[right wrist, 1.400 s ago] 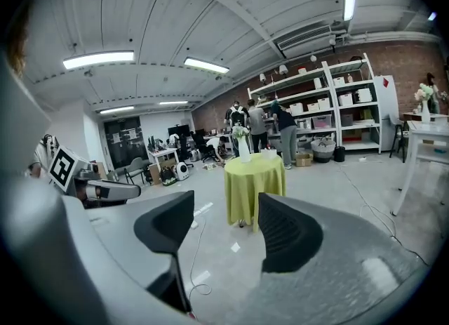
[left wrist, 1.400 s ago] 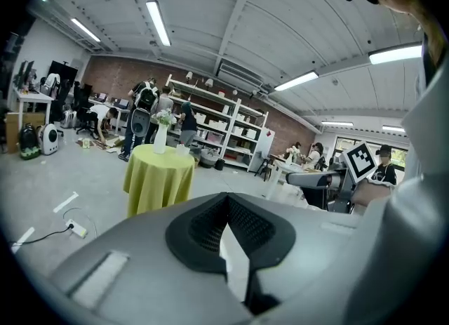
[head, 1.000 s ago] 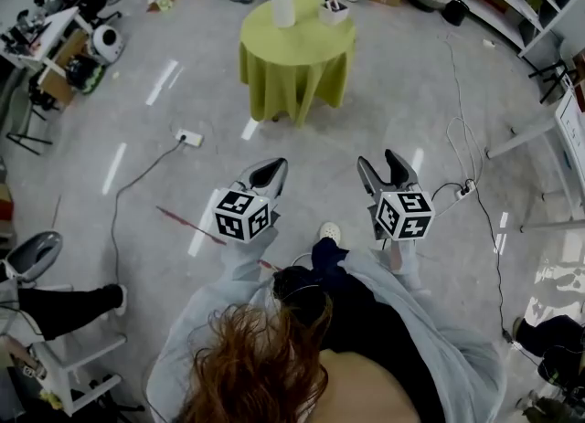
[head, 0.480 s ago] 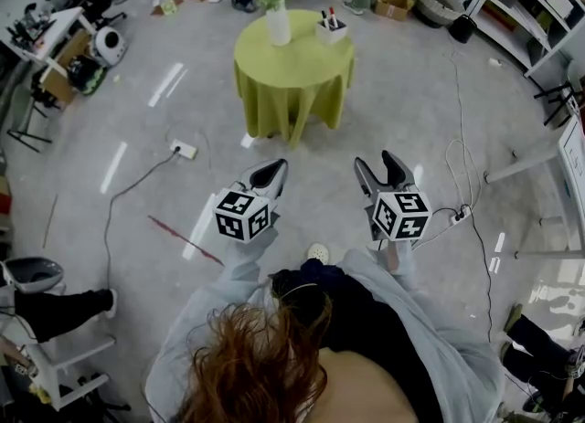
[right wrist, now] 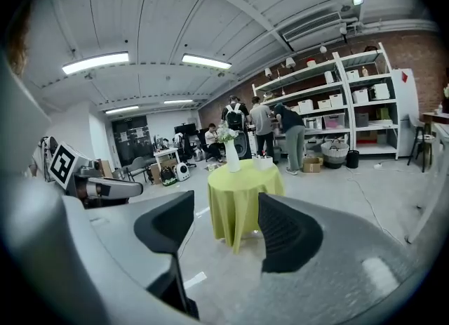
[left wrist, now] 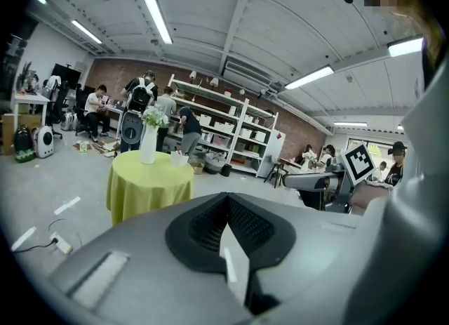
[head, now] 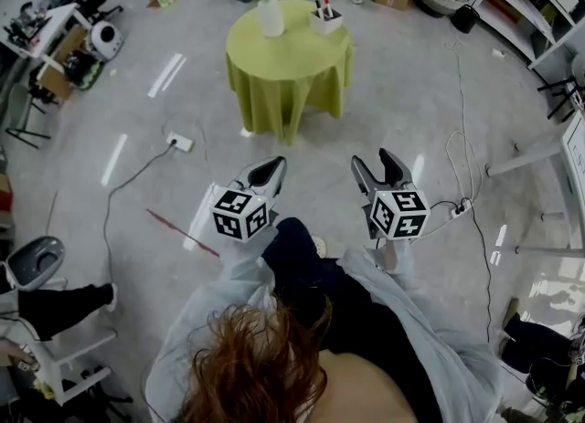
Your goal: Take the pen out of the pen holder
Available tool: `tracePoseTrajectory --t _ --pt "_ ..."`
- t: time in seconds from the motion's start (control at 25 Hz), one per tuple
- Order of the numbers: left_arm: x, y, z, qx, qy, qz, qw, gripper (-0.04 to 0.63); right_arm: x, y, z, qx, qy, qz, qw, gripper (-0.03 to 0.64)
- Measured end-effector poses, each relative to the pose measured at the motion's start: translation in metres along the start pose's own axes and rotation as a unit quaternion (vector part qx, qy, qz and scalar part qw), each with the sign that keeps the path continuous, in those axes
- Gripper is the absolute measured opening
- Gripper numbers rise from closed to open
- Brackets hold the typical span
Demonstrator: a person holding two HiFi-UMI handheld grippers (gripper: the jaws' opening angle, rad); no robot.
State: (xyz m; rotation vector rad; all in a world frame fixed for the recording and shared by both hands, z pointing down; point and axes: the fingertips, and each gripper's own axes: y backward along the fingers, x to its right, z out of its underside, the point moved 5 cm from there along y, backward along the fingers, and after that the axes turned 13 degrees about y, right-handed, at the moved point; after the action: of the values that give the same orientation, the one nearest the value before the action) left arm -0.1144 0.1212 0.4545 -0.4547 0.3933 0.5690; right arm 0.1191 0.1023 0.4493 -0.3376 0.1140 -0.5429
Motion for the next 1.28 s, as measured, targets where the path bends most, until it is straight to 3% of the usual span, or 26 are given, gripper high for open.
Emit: tracePoseTrajectory --t 0.2,0.6,1.0,1.28 --pt "0.003 0.005 0.019 -0.018 0.008 -0.004 0.9998 0.015 -0.005 0.012 0.016 -0.011 -0.011 0.001 1.0 0.278" --pt "-0.002 -0.008 0.023 -0.003 0.012 -0.021 0.9997 0.015 0.006 0.015 0.029 -0.016 -0.016 0.011 1.0 0.278" --pt "-0.025 -0.064 -0.029 0.007 0.011 -0.025 0.9996 0.015 0.048 -0.028 0.004 -0.013 -0.022 0.019 0.999 0.278" --pt "-0.032 -0.128 -0.082 0.004 -0.007 0.004 1.0 0.015 0.09 -0.064 -0.033 0.0 -0.021 0.034 0.999 0.272"
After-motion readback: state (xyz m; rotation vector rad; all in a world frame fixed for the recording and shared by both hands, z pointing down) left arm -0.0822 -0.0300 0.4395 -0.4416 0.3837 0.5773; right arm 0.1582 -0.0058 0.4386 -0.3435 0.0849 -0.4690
